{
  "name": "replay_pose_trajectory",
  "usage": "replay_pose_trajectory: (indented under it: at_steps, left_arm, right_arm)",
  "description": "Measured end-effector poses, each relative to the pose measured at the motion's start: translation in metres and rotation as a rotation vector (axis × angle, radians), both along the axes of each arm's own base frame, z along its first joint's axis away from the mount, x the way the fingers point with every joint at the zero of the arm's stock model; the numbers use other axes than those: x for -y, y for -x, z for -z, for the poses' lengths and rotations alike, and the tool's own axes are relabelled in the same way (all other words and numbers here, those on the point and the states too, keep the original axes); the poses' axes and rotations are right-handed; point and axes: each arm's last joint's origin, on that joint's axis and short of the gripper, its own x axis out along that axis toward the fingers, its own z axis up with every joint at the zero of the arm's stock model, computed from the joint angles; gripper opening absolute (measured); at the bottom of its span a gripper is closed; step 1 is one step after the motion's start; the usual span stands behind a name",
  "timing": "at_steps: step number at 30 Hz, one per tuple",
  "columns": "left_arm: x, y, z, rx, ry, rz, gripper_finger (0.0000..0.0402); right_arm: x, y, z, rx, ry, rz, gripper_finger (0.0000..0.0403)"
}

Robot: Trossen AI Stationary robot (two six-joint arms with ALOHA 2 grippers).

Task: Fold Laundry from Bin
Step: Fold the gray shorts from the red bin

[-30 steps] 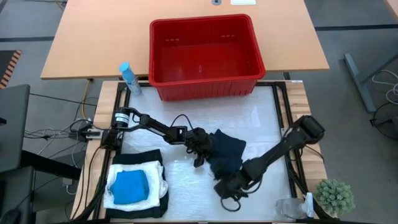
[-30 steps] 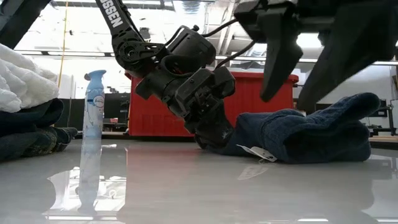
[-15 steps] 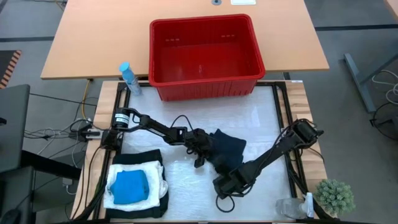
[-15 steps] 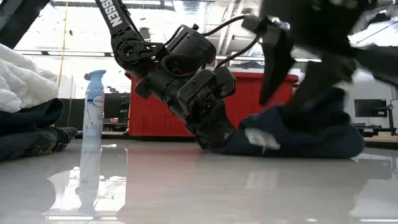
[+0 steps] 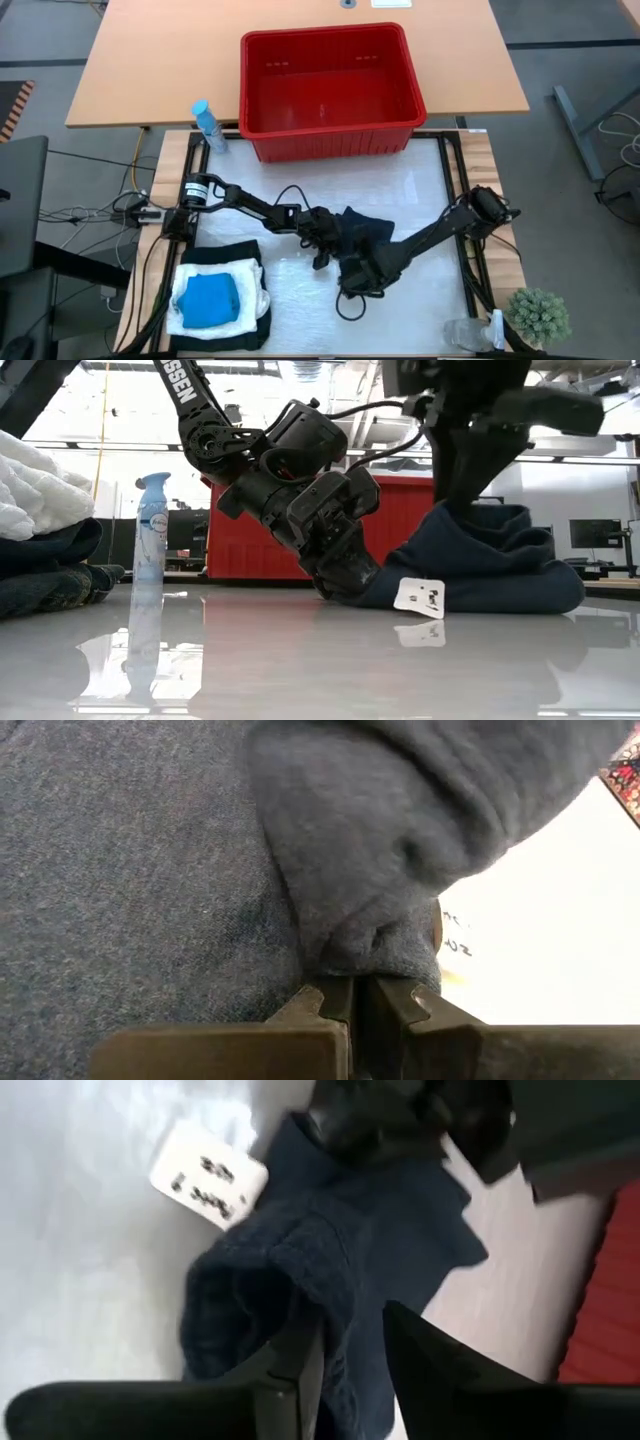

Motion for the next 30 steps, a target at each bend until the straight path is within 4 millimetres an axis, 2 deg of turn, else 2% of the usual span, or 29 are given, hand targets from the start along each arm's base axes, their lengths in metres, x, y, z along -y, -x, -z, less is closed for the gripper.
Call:
replay_pose_trajectory:
  at_steps: [8,12,25,27,30]
  left_arm:
    - [0.000,0.000,0.000,-0.001,0.004,-0.003,0.0000]
    - [0.000,0.000,0.000,-0.001,0.005,-0.005,0.0000]
    - [0.000,-0.002,-0.003,0.030,0.020,-0.021,0.0000]
    - [0.000,-0.003,-0.003,0.030,0.027,-0.029,0.0000]
    - [0.000,-0.003,-0.003,0.035,0.026,-0.038,0.0000]
  right_arm:
    - [0.029,-0.002,0.002,-0.112,-0.053,0.103,0.0119]
    - [0.041,-0.003,-0.003,-0.133,-0.135,0.145,0.0119]
    - [0.097,0.015,-0.059,-0.004,-0.193,0.241,0.0118]
    - [0.103,0.022,-0.071,0.031,-0.256,0.251,0.0118]
    - [0.099,0.035,-0.099,0.166,-0.390,0.212,0.0115]
